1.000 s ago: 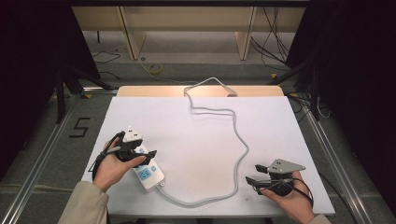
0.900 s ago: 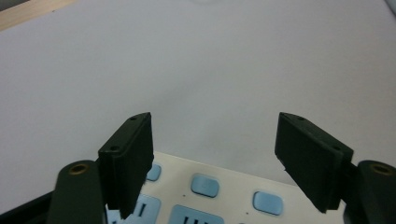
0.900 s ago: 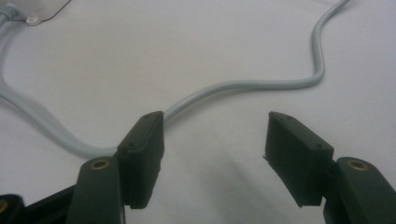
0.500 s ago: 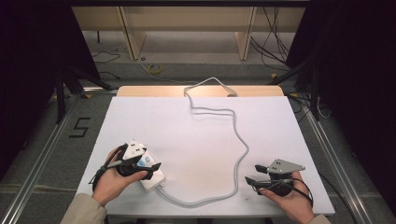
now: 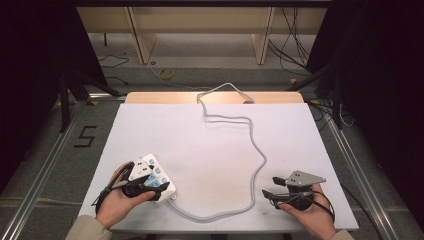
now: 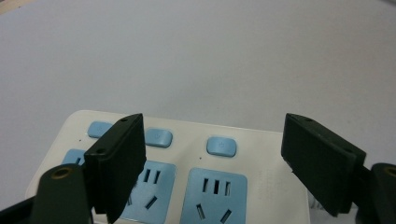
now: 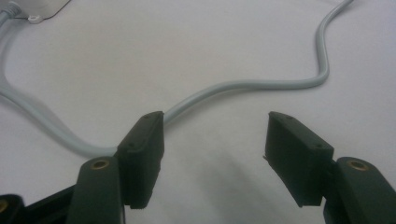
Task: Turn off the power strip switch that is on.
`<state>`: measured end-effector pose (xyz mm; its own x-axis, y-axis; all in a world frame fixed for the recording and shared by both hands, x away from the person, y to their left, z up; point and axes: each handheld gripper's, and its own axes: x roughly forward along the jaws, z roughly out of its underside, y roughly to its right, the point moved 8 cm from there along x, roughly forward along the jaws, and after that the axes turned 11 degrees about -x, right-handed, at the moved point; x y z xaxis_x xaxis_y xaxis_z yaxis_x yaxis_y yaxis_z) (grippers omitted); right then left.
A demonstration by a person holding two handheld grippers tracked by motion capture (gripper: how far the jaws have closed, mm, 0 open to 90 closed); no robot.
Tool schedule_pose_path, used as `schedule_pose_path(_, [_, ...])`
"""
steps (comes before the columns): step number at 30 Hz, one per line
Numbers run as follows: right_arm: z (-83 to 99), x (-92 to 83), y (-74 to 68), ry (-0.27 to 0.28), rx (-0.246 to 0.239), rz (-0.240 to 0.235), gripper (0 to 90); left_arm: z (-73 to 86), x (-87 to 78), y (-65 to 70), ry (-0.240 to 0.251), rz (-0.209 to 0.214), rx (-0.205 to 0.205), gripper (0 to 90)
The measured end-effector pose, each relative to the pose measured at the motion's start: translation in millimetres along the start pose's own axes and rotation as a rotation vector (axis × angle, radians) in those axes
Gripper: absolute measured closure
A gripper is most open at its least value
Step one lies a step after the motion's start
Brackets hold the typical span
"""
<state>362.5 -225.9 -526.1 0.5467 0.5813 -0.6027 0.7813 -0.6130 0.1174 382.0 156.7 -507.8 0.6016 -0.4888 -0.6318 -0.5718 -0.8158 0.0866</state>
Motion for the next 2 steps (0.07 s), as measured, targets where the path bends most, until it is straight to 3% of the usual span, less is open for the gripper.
schedule_pose_path(2, [0.1, -0.3, 0.2, 0.001, 0.001, 0.0, 38.4, -0.3, 0.3, 0.0, 0.0, -0.002, 0.004, 21.9])
